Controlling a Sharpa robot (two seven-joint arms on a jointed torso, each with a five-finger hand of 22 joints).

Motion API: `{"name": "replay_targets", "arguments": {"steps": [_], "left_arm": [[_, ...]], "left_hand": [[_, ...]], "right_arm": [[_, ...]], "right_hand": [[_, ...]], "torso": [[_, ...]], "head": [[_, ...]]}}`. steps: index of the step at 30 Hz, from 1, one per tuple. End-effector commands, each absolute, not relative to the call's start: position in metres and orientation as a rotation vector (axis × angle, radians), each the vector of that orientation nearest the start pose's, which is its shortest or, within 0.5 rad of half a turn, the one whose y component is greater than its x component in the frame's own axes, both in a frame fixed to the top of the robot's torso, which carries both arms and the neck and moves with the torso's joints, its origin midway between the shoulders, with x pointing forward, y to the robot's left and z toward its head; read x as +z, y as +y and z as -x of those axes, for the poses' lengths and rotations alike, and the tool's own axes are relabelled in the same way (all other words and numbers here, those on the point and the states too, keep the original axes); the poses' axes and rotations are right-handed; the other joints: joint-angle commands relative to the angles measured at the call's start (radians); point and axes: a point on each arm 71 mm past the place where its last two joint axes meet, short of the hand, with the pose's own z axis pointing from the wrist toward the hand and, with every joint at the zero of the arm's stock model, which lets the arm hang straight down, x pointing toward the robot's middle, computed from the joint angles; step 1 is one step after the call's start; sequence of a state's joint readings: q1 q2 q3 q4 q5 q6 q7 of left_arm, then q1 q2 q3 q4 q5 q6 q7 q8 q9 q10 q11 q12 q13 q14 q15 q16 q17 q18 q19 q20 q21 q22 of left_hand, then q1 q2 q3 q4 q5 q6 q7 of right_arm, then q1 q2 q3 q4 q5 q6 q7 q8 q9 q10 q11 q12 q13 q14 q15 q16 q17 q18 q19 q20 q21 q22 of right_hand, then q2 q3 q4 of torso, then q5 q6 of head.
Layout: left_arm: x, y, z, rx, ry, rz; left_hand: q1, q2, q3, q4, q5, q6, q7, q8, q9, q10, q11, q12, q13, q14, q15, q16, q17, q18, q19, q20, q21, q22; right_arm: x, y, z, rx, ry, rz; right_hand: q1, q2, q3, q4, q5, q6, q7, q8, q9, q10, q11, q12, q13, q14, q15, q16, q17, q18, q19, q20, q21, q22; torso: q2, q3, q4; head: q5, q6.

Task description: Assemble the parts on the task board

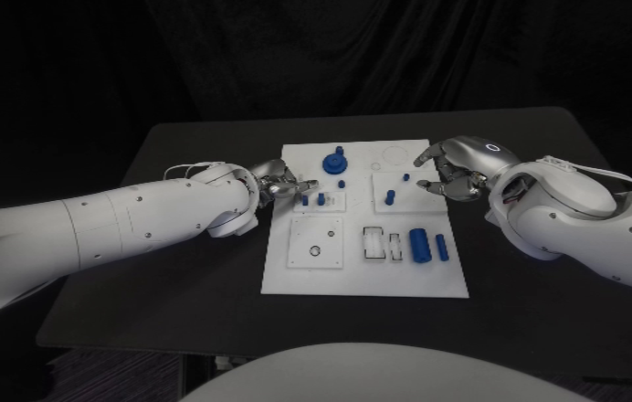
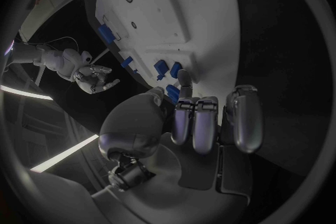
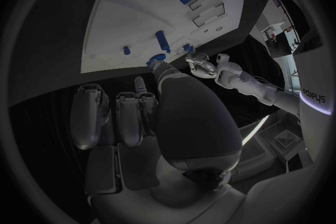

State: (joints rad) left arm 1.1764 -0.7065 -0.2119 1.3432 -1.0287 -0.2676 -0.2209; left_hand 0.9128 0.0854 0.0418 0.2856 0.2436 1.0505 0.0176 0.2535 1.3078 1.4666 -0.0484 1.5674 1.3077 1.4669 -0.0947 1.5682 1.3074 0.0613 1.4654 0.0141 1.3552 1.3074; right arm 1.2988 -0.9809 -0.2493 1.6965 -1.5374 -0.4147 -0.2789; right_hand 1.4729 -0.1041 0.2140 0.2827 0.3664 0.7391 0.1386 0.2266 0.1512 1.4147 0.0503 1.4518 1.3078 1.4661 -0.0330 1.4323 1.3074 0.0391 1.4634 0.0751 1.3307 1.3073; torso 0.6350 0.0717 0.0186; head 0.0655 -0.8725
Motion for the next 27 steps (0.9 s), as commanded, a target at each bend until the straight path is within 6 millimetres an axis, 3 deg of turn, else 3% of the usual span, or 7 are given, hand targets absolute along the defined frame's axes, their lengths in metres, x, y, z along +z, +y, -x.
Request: {"name": "replay_targets", "arguments": {"steps": [1, 8, 11, 16, 18, 23, 27], "left_arm": [[-0.266, 0.195, -0.485, -0.689, 1.866, 0.185], [-0.236, 0.192, -0.479, -0.841, 1.557, 0.058], [-0.22, 0.19, -0.48, -0.896, 1.471, -0.011], [-0.207, 0.184, -0.482, -0.99, 1.458, -0.132], [-0.207, 0.179, -0.484, -1.035, 1.471, -0.185], [-0.213, 0.167, -0.49, -1.062, 1.542, -0.311], [-0.22, 0.158, -0.498, -1.014, 1.573, -0.43]], "left_hand": [[0.039, -0.013, -0.007, -0.003, 0.029, -0.014, -0.002, 0.011, 0.027, 0.104, -0.004, 0.003, 0.263, 0.104, -0.009, 0.003, 0.263, -0.012, 0.035, -0.006, 0.003, 0.198], [0.196, -0.054, 0.004, 0.004, 0.085, -0.102, 0.026, -0.041, 0.003, 0.095, 0.021, -0.009, 0.256, 0.104, 0.015, 0.003, 0.263, -0.004, 0.006, 0.012, -0.044, 0.186], [0.284, -0.067, 0.014, 0.009, 0.1, -0.155, 0.064, -0.117, -0.041, -0.006, 0.062, -0.114, 0.197, 0.061, 0.055, -0.048, 0.207, 0.021, -0.092, 0.045, -0.185, 0.149], [0.451, -0.065, 0.073, -0.007, 0.103, -0.252, 0.118, -0.192, -0.118, -0.416, 0.127, -0.393, 0.079, -0.253, 0.128, -0.231, 0.011, 0.064, -0.401, 0.095, -0.522, 0.063], [0.564, -0.065, 0.154, -0.046, 0.097, -0.223, 0.123, -0.188, -0.143, -0.69, 0.135, -0.644, -0.055, -0.222, 0.132, -0.191, 0.041, 0.053, -0.369, 0.102, -0.445, 0.084], [0.64, -0.112, 0.293, -0.061, 0.075, -0.302, 0.122, -0.19, -0.264, -0.831, 0.155, -0.943, -0.289, -0.255, 0.148, -0.185, 0.013, 0.053, -0.385, 0.116, -0.39, 0.089], [0.66, -0.154, 0.376, -0.112, 0.022, -0.358, 0.104, -0.192, -0.458, -0.856, 0.132, -1.177, -0.563, -0.162, 0.129, -0.149, 0.025, 0.051, -0.285, 0.118, -0.253, 0.116]], "right_arm": [[-0.198, -0.23, -0.441, 0.464, 1.686, 0.153], [-0.197, -0.234, -0.44, 0.463, 1.678, 0.146], [-0.197, -0.235, -0.441, 0.461, 1.676, 0.143], [-0.197, -0.235, -0.441, 0.464, 1.674, 0.139], [-0.197, -0.235, -0.441, 0.465, 1.673, 0.139], [-0.197, -0.235, -0.442, 0.468, 1.671, 0.14], [-0.197, -0.234, -0.442, 0.472, 1.671, 0.143]], "right_hand": [[0.0, 0.014, 0.008, 0.0, 0.005, 0.009, 0.002, 0.003, -0.001, -0.007, -0.004, -0.007, 0.051, 0.053, 0.005, -0.003, 0.015, 0.018, 0.011, 0.003, -0.003, 0.186], [0.0, 0.014, 0.008, 0.0, 0.006, 0.009, 0.002, 0.003, -0.001, -0.008, -0.004, -0.008, 0.05, 0.053, 0.005, -0.003, 0.015, 0.018, 0.011, 0.003, -0.003, 0.186], [-0.002, 0.014, 0.008, 0.001, 0.008, 0.01, 0.002, 0.003, -0.002, -0.01, -0.003, -0.01, 0.047, 0.053, 0.005, -0.004, 0.014, 0.018, 0.011, 0.003, -0.003, 0.186], [-0.002, 0.014, 0.008, 0.001, 0.008, 0.01, 0.002, 0.003, -0.002, -0.01, -0.003, -0.01, 0.047, 0.053, 0.005, -0.004, 0.014, 0.018, 0.011, 0.003, -0.003, 0.186], [-0.002, 0.014, 0.008, 0.001, 0.008, 0.01, 0.002, 0.003, -0.002, -0.01, -0.003, -0.01, 0.047, 0.053, 0.005, -0.004, 0.014, 0.018, 0.011, 0.003, -0.003, 0.186], [-0.004, 0.012, 0.013, 0.0, 0.027, 0.013, 0.002, 0.002, -0.005, -0.012, -0.004, -0.012, 0.044, 0.053, 0.005, -0.004, 0.013, 0.019, 0.011, 0.003, -0.004, 0.186], [-0.004, 0.009, 0.018, -0.001, 0.043, 0.015, 0.002, 0.001, -0.007, -0.012, -0.004, -0.013, 0.043, 0.053, 0.005, -0.004, 0.013, 0.019, 0.011, 0.003, -0.006, 0.186]], "torso": [[0.0, 0.0, -0.0008], [-0.001, 0.0, -0.0013], [0.0, -0.0003, -0.0019], [-0.001, -0.0012, -0.0014], [-0.001, -0.0009, -0.0015], [0.0, -0.0007, -0.0015], [0.001, -0.0005, -0.0004]], "head": [[-0.002, 0.0], [-0.004, 0.0], [-0.002, 0.0], [0.0, 0.0], [0.0, 0.0], [-0.002, 0.0], [-0.007, 0.0]]}}
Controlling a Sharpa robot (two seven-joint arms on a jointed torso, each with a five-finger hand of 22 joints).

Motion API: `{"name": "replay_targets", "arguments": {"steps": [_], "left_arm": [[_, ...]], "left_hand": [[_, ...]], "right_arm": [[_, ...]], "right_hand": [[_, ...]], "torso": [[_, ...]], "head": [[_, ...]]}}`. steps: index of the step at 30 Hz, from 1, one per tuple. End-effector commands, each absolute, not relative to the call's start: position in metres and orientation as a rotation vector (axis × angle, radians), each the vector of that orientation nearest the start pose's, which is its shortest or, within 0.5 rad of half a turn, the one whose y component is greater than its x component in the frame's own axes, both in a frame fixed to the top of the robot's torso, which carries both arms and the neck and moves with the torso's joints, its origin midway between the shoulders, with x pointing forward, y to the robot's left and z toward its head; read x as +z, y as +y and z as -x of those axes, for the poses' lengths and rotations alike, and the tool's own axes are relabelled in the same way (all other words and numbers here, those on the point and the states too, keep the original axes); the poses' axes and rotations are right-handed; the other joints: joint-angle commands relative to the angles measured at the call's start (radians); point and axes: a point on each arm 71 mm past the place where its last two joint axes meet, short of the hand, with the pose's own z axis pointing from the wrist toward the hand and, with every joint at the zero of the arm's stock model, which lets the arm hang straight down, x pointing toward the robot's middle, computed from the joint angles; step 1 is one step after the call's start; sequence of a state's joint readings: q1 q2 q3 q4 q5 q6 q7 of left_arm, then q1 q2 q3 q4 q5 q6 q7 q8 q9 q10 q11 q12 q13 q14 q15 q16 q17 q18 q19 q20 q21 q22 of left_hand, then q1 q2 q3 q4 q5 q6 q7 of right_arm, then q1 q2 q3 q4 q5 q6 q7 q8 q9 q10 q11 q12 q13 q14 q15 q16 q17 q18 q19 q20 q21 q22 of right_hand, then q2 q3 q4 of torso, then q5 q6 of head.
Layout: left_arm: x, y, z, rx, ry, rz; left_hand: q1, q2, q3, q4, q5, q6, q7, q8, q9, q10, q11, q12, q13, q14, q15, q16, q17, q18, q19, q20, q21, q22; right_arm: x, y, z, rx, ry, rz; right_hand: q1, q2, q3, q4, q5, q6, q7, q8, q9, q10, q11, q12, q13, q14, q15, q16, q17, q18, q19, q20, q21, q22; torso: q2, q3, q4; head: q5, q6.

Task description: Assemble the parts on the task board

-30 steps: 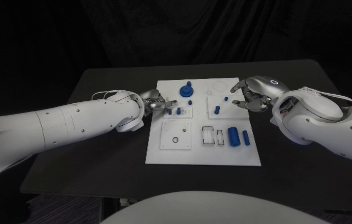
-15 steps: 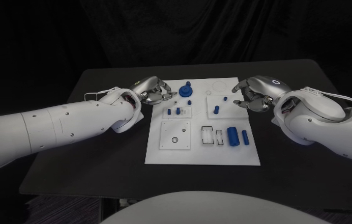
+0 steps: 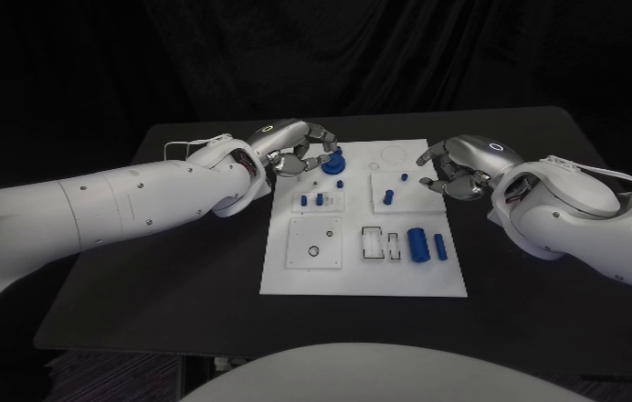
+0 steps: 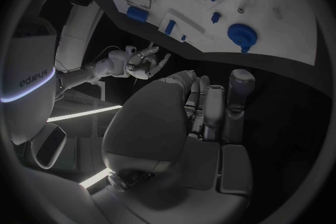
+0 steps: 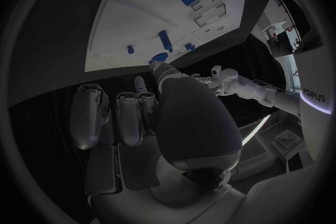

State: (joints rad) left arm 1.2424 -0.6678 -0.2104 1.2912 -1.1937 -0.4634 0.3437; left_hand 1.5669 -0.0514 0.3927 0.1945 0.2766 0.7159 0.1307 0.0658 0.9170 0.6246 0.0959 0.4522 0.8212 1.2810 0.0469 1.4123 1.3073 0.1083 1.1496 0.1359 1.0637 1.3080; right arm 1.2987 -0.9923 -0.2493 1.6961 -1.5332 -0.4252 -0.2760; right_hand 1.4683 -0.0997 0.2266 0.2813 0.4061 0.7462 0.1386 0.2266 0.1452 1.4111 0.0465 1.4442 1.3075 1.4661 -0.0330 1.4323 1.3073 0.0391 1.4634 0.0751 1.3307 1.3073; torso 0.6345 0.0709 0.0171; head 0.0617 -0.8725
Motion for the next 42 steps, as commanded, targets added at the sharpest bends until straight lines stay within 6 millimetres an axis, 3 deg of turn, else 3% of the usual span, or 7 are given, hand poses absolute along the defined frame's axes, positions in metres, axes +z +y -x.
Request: {"name": "replay_targets", "arguments": {"steps": [1, 5, 9, 21, 24, 36, 42], "left_arm": [[-0.222, 0.156, -0.5, -0.997, 1.581, -0.453], [-0.23, 0.148, -0.509, -0.923, 1.615, -0.534], [-0.235, 0.143, -0.515, -0.889, 1.64, -0.557], [-0.247, 0.135, -0.523, -0.825, 1.74, -0.558], [-0.25, 0.134, -0.524, -0.817, 1.753, -0.555], [-0.258, 0.129, -0.523, -0.78, 1.735, -0.606], [-0.259, 0.129, -0.524, -0.765, 1.725, -0.611]], "left_hand": [[0.007, -0.024, 0.031, -0.031, -0.015, -0.028, -0.014, -0.005, -0.095, -0.017, -0.015, -0.076, -0.098, 0.028, -0.02, 0.006, 0.022, 0.003, 0.039, -0.006, 0.048, 0.117], [0.012, -0.043, 0.047, -0.11, -0.075, -0.045, -0.072, -0.004, -0.236, -0.051, -0.025, -0.112, -0.18, 0.032, -0.044, -0.006, -0.01, 0.0, 0.062, -0.029, 0.074, 0.12], [0.001, -0.041, 0.04, -0.136, -0.085, -0.047, -0.121, -0.005, -0.279, -0.053, -0.02, -0.108, -0.205, 0.041, -0.041, 0.0, -0.01, -0.004, 0.075, -0.029, 0.09, 0.124], [-0.072, -0.035, -0.017, -0.128, -0.156, -0.029, -0.103, 0.001, -0.331, -0.053, -0.008, -0.089, -0.23, 0.033, -0.028, -0.001, -0.029, -0.003, 0.075, -0.015, 0.078, 0.12], [-0.083, -0.026, -0.04, -0.129, -0.174, 0.013, -0.072, 0.009, -0.342, -0.049, -0.022, -0.077, -0.237, 0.031, -0.036, -0.001, -0.035, -0.002, 0.078, -0.015, 0.071, 0.12], [-0.104, -0.015, -0.09, -0.127, -0.209, 0.013, -0.134, -0.003, -0.397, 0.005, -0.032, -0.044, -0.254, 0.075, -0.046, 0.025, -0.008, -0.013, 0.132, -0.021, 0.108, 0.136], [-0.106, -0.011, -0.094, -0.124, -0.204, 0.026, -0.132, -0.002, -0.414, 0.015, -0.037, -0.046, -0.265, 0.081, -0.051, 0.028, -0.007, -0.014, 0.14, -0.024, 0.112, 0.138]], "right_arm": [[-0.197, -0.234, -0.442, 0.472, 1.672, 0.143], [-0.197, -0.235, -0.442, 0.467, 1.677, 0.142], [-0.197, -0.236, -0.442, 0.463, 1.682, 0.139], [-0.198, -0.234, -0.441, 0.464, 1.69, 0.138], [-0.198, -0.234, -0.441, 0.465, 1.691, 0.139], [-0.198, -0.233, -0.441, 0.464, 1.698, 0.14], [-0.198, -0.232, -0.441, 0.463, 1.7, 0.139]], "right_hand": [[0.001, 0.004, 0.006, 0.0, 0.006, 0.008, 0.002, 0.001, -0.002, -0.01, 0.0, -0.006, 0.042, 0.053, 0.005, -0.004, 0.014, 0.019, 0.011, 0.003, -0.006, 0.186], [0.001, 0.004, 0.006, 0.0, 0.006, 0.008, 0.002, 0.001, -0.002, -0.01, 0.0, -0.006, 0.042, 0.053, 0.005, -0.004, 0.014, 0.019, 0.011, 0.003, -0.006, 0.186], [0.001, 0.004, 0.007, 0.0, 0.008, 0.008, 0.002, 0.001, -0.002, -0.009, -0.001, -0.005, 0.043, 0.053, 0.005, -0.003, 0.015, 0.018, 0.012, 0.003, -0.004, 0.186], [0.001, 0.004, 0.007, 0.0, 0.008, 0.008, 0.002, 0.001, -0.002, -0.009, -0.001, -0.005, 0.043, 0.053, 0.005, -0.003, 0.015, 0.018, 0.012, 0.003, -0.004, 0.186], [0.0, 0.003, 0.007, 0.0, 0.009, 0.009, 0.001, 0.001, -0.002, -0.008, -0.001, -0.005, 0.043, 0.053, 0.005, -0.004, 0.014, 0.018, 0.012, 0.003, -0.004, 0.186], [0.0, 0.003, 0.007, 0.0, 0.01, 0.01, 0.001, 0.001, -0.002, -0.01, 0.0, -0.006, 0.041, 0.053, 0.005, -0.005, 0.012, 0.019, 0.011, 0.003, -0.006, 0.186], [0.0, 0.003, 0.007, 0.0, 0.01, 0.01, 0.001, 0.001, -0.002, -0.01, 0.0, -0.006, 0.041, 0.053, 0.005, -0.005, 0.012, 0.019, 0.011, 0.003, -0.006, 0.186]], "torso": [[0.002, 0.0008, 0.0001], [0.002, 0.0017, 0.0016], [0.004, -0.0009, 0.0064], [0.012, -0.0042, -0.0097], [0.014, -0.0037, -0.0115], [0.015, -0.0019, -0.0114], [0.014, -0.0024, -0.0105]], "head": [[-0.004, 0.0], [-0.009, 0.0], [-0.019, 0.0], [-0.007, 0.0], [-0.006, 0.0], [-0.012, 0.0], [-0.015, 0.0]]}}
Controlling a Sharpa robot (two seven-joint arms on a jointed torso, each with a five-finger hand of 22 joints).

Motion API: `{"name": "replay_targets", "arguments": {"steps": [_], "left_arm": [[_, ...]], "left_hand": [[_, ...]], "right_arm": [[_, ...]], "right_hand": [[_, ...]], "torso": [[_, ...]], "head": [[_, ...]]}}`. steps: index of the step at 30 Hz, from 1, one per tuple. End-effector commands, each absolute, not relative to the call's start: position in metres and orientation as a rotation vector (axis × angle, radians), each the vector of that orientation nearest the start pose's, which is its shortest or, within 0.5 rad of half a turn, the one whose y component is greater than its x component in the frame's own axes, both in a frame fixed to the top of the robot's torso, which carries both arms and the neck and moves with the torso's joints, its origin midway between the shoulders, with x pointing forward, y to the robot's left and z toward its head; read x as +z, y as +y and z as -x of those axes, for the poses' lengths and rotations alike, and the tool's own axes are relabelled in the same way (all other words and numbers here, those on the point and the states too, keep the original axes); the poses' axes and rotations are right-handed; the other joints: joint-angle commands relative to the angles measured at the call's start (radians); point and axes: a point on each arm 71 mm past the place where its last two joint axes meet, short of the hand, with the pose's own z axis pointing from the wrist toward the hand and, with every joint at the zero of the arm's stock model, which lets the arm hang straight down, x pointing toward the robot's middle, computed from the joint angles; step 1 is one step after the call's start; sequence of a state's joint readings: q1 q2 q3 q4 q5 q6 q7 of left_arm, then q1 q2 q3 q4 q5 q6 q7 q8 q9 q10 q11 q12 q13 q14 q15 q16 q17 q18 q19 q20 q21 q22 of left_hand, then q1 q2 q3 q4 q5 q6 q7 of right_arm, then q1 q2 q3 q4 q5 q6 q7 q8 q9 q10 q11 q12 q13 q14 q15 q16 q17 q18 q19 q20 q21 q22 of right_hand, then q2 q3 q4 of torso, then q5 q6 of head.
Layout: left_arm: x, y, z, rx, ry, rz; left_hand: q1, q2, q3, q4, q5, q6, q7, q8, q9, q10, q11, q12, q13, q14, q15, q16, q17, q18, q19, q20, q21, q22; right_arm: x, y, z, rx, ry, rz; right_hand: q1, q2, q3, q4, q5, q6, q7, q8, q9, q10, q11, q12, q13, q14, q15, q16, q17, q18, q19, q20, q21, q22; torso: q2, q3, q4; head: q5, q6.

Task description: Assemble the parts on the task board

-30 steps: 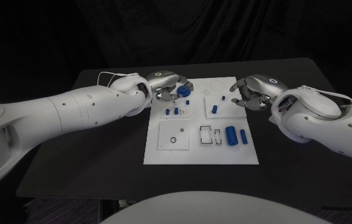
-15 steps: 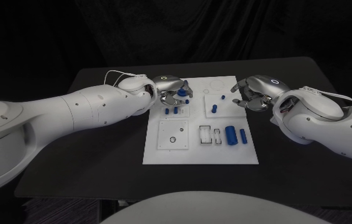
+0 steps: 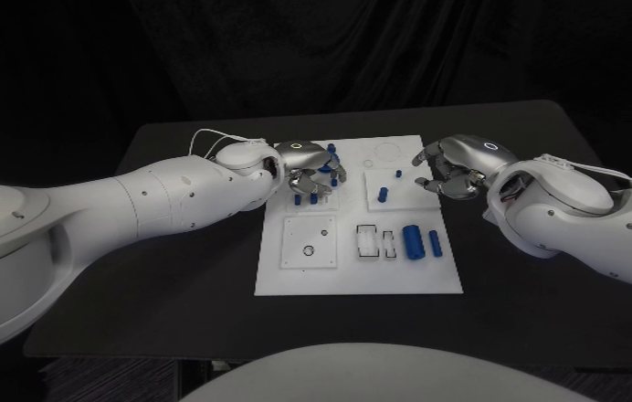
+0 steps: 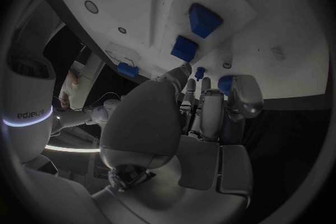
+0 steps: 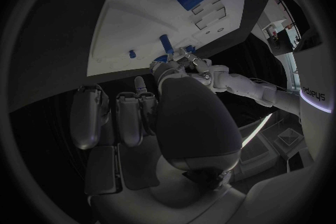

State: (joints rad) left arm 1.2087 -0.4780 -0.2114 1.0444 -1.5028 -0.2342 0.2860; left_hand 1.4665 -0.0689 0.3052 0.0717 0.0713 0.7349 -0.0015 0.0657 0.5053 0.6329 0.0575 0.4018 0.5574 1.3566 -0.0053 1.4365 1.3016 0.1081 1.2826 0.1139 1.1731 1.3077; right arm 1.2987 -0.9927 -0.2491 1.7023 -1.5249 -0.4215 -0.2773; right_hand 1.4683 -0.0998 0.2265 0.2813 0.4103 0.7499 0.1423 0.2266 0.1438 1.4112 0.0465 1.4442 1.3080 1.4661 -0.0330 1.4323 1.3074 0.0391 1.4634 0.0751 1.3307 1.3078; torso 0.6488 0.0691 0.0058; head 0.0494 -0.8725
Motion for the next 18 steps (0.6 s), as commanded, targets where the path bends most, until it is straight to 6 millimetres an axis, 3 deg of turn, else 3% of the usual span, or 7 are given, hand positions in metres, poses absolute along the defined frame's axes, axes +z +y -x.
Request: {"name": "replay_targets", "arguments": {"steps": [1, 16, 18], "left_arm": [[-0.2593, 0.1286, -0.524, -0.765, 1.724, -0.611], [-0.2609, 0.126, -0.5277, -0.75, 1.703, -0.604], [-0.2616, 0.1261, -0.5282, -0.746, 1.705, -0.602]], "left_hand": [[-0.005, 0.009, -0.006, -0.001, 0.006, 0.011, 0.001, -0.001, -0.007, 0.008, 0.0, 0.002, -0.005, 0.005, 0.001, 0.003, -0.003, -0.014, 0.008, -0.003, 0.003, 0.138], [0.009, 0.033, 0.022, 0.003, 0.031, 0.093, 0.006, 0.005, -0.051, 0.057, -0.009, -0.014, -0.051, 0.008, -0.007, 0.002, -0.011, -0.015, 0.017, -0.01, 0.001, 0.14], [0.009, 0.039, 0.028, 0.004, 0.034, 0.122, 0.015, 0.012, -0.055, 0.068, -0.011, -0.016, -0.06, 0.01, -0.009, 0.002, -0.011, -0.016, 0.02, -0.011, 0.002, 0.141]], "right_arm": [[-0.1982, -0.2325, -0.4407, 0.463, 1.701, 0.139], [-0.1993, -0.2314, -0.4415, 0.458, 1.713, 0.135], [-0.1995, -0.2311, -0.4416, 0.457, 1.715, 0.136]], "right_hand": [[0.0, 0.003, 0.007, 0.0, 0.006, 0.006, -0.002, 0.001, -0.001, -0.01, 0.0, -0.006, 0.041, 0.053, 0.005, -0.005, 0.012, 0.019, 0.011, 0.003, -0.006, 0.185], [-0.001, 0.003, 0.008, 0.001, 0.007, 0.007, -0.002, 0.001, -0.001, -0.015, 0.0, -0.01, 0.034, 0.052, 0.005, -0.008, 0.006, 0.02, 0.009, 0.003, -0.01, 0.184], [-0.001, 0.004, 0.009, 0.001, 0.008, 0.008, -0.002, 0.002, -0.002, -0.016, 0.0, -0.011, 0.032, 0.051, 0.005, -0.008, 0.005, 0.02, 0.009, 0.003, -0.011, 0.184]], "torso": [[0.001, -0.0005, 0.0007], [0.0, 0.0006, 0.0005], [0.0, 0.0003, 0.0005]], "head": [[-0.004, 0.0], [-0.011, 0.0], [-0.011, 0.0]]}}
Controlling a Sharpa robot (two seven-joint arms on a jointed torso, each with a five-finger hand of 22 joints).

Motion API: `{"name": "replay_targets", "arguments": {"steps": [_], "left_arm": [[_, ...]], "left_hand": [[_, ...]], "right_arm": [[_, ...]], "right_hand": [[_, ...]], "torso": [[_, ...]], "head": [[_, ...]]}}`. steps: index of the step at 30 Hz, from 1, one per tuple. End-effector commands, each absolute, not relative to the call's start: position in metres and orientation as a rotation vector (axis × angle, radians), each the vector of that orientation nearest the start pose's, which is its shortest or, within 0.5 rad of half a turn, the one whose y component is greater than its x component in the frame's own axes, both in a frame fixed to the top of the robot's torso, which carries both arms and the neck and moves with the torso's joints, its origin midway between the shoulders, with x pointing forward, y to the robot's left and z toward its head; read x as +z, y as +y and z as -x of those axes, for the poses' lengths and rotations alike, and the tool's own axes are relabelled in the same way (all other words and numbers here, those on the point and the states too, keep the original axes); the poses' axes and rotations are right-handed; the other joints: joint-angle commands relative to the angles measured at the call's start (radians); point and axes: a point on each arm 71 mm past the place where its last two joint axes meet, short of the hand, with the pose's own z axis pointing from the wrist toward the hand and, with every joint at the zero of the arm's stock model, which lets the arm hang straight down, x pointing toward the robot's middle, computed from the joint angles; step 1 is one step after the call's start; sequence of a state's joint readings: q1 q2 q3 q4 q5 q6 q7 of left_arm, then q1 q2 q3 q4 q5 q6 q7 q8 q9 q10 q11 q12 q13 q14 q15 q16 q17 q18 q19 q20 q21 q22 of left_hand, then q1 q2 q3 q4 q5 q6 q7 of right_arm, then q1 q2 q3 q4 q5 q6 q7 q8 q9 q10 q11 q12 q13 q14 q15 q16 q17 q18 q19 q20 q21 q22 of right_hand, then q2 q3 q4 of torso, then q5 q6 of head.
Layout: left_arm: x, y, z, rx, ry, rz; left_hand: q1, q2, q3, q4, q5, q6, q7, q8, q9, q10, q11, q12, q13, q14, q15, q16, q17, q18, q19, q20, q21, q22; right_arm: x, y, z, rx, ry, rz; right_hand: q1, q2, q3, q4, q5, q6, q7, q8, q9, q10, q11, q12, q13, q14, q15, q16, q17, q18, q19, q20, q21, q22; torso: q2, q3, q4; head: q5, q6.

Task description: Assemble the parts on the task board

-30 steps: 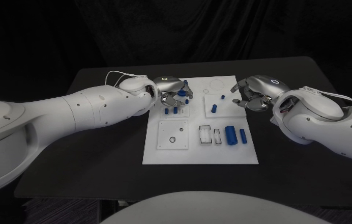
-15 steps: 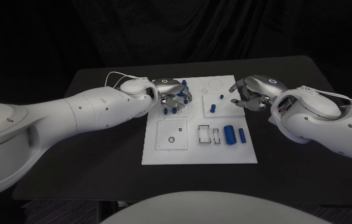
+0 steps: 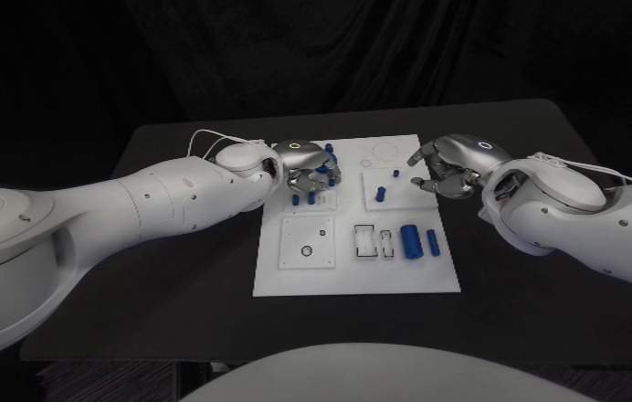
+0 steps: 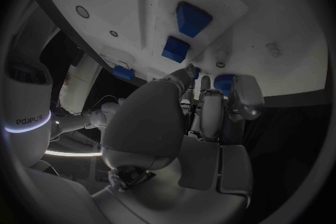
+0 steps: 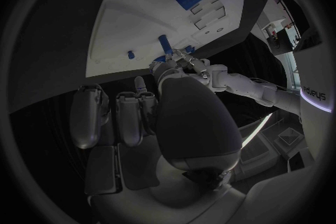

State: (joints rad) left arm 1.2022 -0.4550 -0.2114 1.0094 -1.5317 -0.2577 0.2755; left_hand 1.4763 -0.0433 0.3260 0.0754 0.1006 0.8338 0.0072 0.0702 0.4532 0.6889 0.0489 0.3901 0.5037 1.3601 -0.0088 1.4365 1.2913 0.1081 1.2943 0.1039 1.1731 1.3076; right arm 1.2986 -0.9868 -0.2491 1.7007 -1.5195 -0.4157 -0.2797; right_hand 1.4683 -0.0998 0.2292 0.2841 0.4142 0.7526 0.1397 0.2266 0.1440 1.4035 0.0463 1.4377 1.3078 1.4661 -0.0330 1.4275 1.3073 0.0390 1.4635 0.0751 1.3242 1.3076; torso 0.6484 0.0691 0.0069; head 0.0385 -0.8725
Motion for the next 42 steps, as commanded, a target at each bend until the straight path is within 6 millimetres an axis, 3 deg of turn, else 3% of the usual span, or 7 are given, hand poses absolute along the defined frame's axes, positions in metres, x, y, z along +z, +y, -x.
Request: {"name": "replay_targets", "arguments": {"steps": [1, 8, 13, 16, 20, 28, 42], "left_arm": [[-0.262, 0.126, -0.528, -0.745, 1.706, -0.601], [-0.266, 0.126, -0.529, -0.739, 1.708, -0.595], [-0.267, 0.127, -0.529, -0.744, 1.686, -0.594], [-0.267, 0.127, -0.529, -0.749, 1.67, -0.594], [-0.266, 0.129, -0.528, -0.757, 1.642, -0.595], [-0.263, 0.139, -0.523, -0.771, 1.582, -0.588], [-0.236, 0.172, -0.511, -0.772, 1.511, -0.552]], "left_hand": [[-0.001, 0.014, 0.008, 0.001, 0.005, 0.03, 0.009, 0.009, -0.005, 0.016, -0.003, -0.005, -0.009, 0.007, -0.006, 0.003, 0.0, -0.016, 0.009, -0.001, 0.002, 0.141], [0.003, 0.024, 0.012, -0.002, 0.004, 0.08, 0.028, 0.015, -0.012, 0.083, -0.018, 0.007, -0.023, 0.034, -0.015, 0.019, 0.025, -0.023, 0.038, -0.005, 0.036, 0.152], [0.012, 0.029, 0.016, -0.01, 0.008, 0.091, 0.027, 0.012, -0.017, 0.11, -0.016, 0.012, -0.027, 0.038, -0.015, 0.02, 0.025, -0.024, 0.043, -0.008, 0.041, 0.153], [0.021, 0.038, 0.018, -0.019, 0.007, 0.115, 0.04, 0.017, -0.019, 0.144, -0.033, 0.023, -0.027, 0.045, -0.024, 0.023, 0.031, -0.026, 0.05, -0.01, 0.049, 0.155], [0.029, 0.045, 0.016, -0.028, 0.01, 0.137, 0.044, 0.02, -0.02, 0.18, -0.038, 0.035, -0.027, 0.055, -0.028, 0.028, 0.039, -0.028, 0.06, -0.012, 0.062, 0.159], [0.036, 0.043, 0.011, -0.04, 0.012, 0.149, 0.049, 0.019, -0.023, 0.203, -0.037, 0.04, -0.028, 0.062, -0.03, 0.031, 0.044, -0.031, 0.07, -0.015, 0.074, 0.162], [0.038, 0.031, 0.001, -0.048, 0.016, 0.158, 0.058, 0.012, -0.03, 0.225, -0.03, 0.04, -0.034, 0.077, -0.028, 0.036, 0.055, -0.035, 0.087, -0.019, 0.095, 0.168]], "right_arm": [[-0.2, -0.231, -0.442, 0.457, 1.716, 0.136], [-0.2, -0.23, -0.442, 0.456, 1.721, 0.139], [-0.2, -0.229, -0.442, 0.455, 1.723, 0.139], [-0.2, -0.229, -0.442, 0.454, 1.724, 0.14], [-0.201, -0.229, -0.443, 0.453, 1.726, 0.14], [-0.201, -0.23, -0.443, 0.452, 1.726, 0.141], [-0.202, -0.237, -0.442, 0.439, 1.737, 0.129]], "right_hand": [[-0.001, 0.004, 0.007, -0.002, 0.004, 0.006, 0.0, 0.002, -0.002, -0.009, 0.001, -0.005, 0.033, 0.051, 0.005, -0.004, 0.005, 0.02, 0.009, 0.003, -0.004, 0.184], [-0.002, 0.005, 0.008, -0.001, 0.005, 0.006, 0.0, 0.002, -0.002, -0.01, 0.001, -0.006, 0.03, 0.051, 0.005, -0.004, 0.004, 0.02, 0.009, 0.003, -0.006, 0.184], [-0.001, 0.006, 0.009, -0.001, 0.006, 0.007, 0.0, 0.002, -0.002, -0.011, 0.001, -0.007, 0.029, 0.051, 0.005, -0.006, 0.002, 0.021, 0.008, 0.003, -0.007, 0.183], [-0.001, 0.006, 0.009, -0.002, 0.006, 0.007, 0.0, 0.002, -0.002, -0.011, 0.001, -0.007, 0.029, 0.05, 0.005, -0.007, 0.0, 0.021, 0.007, 0.003, -0.009, 0.182], [-0.001, 0.006, 0.01, -0.002, 0.006, 0.007, 0.001, 0.002, -0.002, -0.011, 0.001, -0.007, 0.029, 0.05, 0.005, -0.007, 0.0, 0.021, 0.007, 0.003, -0.01, 0.182], [0.001, 0.007, 0.012, -0.003, 0.006, 0.008, 0.001, 0.002, -0.003, -0.012, 0.002, -0.008, 0.027, 0.05, 0.006, -0.008, -0.002, 0.022, 0.007, 0.003, -0.012, 0.182], [0.002, 0.007, 0.013, -0.004, 0.007, 0.008, 0.001, 0.001, -0.003, -0.014, 0.002, -0.01, 0.024, 0.048, 0.006, -0.011, -0.008, 0.023, 0.004, 0.004, -0.018, 0.18]], "torso": [[0.0, 0.0001, -0.0006], [0.001, 0.0, -0.0035], [0.0, 0.001, -0.001], [0.0, 0.0012, -0.0001], [0.0, 0.0008, 0.0008], [0.0, 0.001, -0.0001], [-0.005, 0.0012, 0.0073]], "head": [[0.0, 0.0], [0.001, 0.0], [-0.004, 0.0], [-0.004, 0.0], [-0.003, 0.0], [-0.004, 0.0], [-0.008, 0.0]]}}
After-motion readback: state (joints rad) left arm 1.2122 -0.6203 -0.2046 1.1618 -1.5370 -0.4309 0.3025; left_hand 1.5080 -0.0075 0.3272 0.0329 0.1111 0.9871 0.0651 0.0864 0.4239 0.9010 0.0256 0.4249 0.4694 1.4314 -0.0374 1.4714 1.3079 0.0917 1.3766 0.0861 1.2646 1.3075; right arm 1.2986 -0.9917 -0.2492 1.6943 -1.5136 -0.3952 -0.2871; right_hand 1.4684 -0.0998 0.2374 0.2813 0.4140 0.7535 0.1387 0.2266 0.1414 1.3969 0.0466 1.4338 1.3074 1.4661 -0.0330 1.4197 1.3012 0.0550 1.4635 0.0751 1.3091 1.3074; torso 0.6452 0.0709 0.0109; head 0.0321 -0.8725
